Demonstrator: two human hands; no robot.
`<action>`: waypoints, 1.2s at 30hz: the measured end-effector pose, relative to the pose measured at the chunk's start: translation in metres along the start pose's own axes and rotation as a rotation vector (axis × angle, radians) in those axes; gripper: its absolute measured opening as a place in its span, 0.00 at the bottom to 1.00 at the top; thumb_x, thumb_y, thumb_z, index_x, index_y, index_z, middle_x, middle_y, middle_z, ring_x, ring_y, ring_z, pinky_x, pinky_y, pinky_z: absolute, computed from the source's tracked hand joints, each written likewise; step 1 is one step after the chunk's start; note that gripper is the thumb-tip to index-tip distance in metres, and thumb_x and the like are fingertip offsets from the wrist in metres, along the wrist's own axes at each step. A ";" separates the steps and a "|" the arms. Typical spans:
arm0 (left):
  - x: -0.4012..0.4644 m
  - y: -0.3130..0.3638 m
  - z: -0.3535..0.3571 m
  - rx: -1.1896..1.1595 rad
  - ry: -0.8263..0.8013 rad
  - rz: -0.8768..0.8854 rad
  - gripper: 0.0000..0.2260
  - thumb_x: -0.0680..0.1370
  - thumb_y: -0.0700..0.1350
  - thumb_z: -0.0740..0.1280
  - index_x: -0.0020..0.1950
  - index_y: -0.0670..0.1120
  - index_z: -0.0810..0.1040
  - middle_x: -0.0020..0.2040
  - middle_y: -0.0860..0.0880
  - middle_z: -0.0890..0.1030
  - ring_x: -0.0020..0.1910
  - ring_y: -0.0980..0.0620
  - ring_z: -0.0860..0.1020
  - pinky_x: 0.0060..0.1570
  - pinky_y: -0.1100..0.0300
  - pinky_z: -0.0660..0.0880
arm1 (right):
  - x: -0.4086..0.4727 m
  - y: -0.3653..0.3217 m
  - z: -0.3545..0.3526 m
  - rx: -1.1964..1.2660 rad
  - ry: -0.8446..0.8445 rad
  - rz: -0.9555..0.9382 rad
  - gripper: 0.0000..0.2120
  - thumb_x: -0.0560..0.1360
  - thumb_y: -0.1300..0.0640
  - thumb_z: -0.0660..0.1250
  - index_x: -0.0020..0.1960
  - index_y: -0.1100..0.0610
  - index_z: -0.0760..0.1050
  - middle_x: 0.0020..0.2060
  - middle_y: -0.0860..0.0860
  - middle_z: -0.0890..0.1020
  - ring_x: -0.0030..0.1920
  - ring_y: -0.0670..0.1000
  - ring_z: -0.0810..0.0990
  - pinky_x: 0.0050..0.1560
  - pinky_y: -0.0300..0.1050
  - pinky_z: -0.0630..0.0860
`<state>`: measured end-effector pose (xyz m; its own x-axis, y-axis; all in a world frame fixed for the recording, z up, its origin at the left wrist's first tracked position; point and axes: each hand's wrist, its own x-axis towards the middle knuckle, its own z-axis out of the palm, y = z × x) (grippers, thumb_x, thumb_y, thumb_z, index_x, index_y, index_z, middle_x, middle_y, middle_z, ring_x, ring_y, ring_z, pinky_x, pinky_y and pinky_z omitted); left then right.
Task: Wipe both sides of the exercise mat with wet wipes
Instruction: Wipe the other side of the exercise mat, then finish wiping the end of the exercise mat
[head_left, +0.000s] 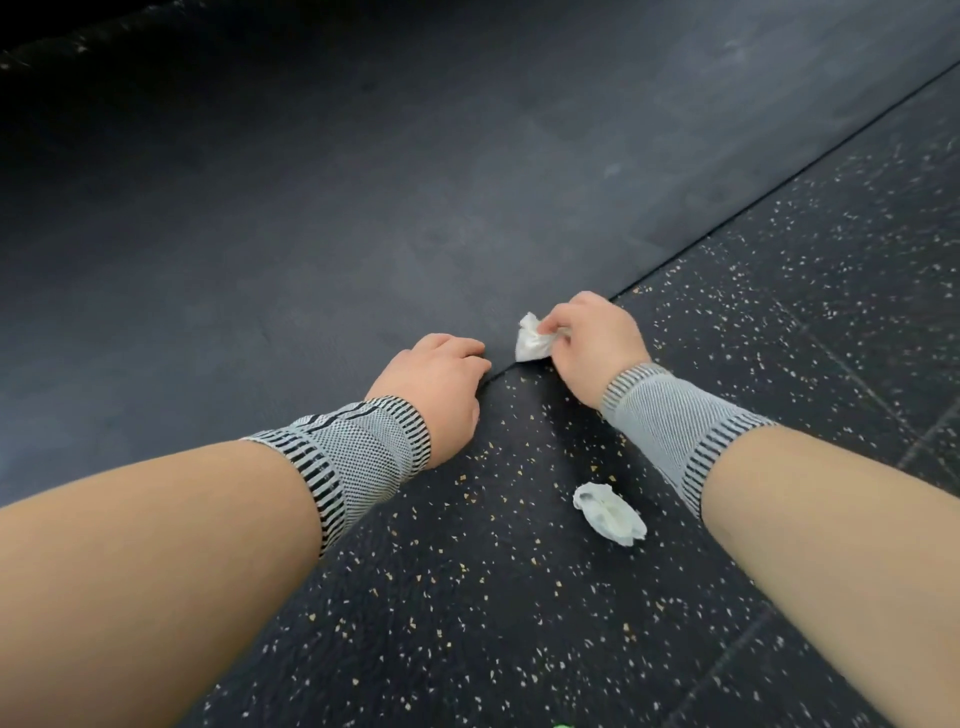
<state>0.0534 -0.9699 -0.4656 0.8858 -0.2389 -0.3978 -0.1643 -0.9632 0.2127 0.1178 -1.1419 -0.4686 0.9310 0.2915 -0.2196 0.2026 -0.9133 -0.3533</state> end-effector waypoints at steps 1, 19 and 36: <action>-0.002 0.002 0.003 -0.009 0.005 0.001 0.21 0.81 0.47 0.57 0.75 0.51 0.67 0.76 0.56 0.62 0.75 0.50 0.58 0.71 0.51 0.63 | -0.001 0.002 -0.002 0.004 -0.005 0.035 0.14 0.75 0.62 0.61 0.54 0.52 0.80 0.53 0.51 0.77 0.55 0.55 0.76 0.58 0.45 0.70; -0.019 0.112 0.031 -0.204 -0.043 0.126 0.04 0.80 0.48 0.62 0.53 0.53 0.76 0.56 0.52 0.74 0.57 0.51 0.73 0.54 0.56 0.74 | -0.139 0.054 -0.009 0.589 0.010 0.558 0.06 0.72 0.62 0.67 0.45 0.52 0.78 0.40 0.48 0.81 0.43 0.47 0.80 0.43 0.41 0.76; -0.216 -0.085 -0.151 -1.157 0.615 -0.883 0.06 0.75 0.42 0.69 0.44 0.52 0.83 0.46 0.49 0.86 0.39 0.52 0.78 0.37 0.60 0.71 | -0.042 -0.271 -0.035 1.363 -0.590 0.055 0.10 0.74 0.70 0.63 0.51 0.62 0.79 0.41 0.55 0.82 0.36 0.48 0.77 0.39 0.42 0.74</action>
<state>-0.0590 -0.8179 -0.2630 0.5995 0.6853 -0.4134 0.6300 -0.0855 0.7719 0.0345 -0.9161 -0.3319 0.6061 0.6412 -0.4707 -0.5715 -0.0605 -0.8183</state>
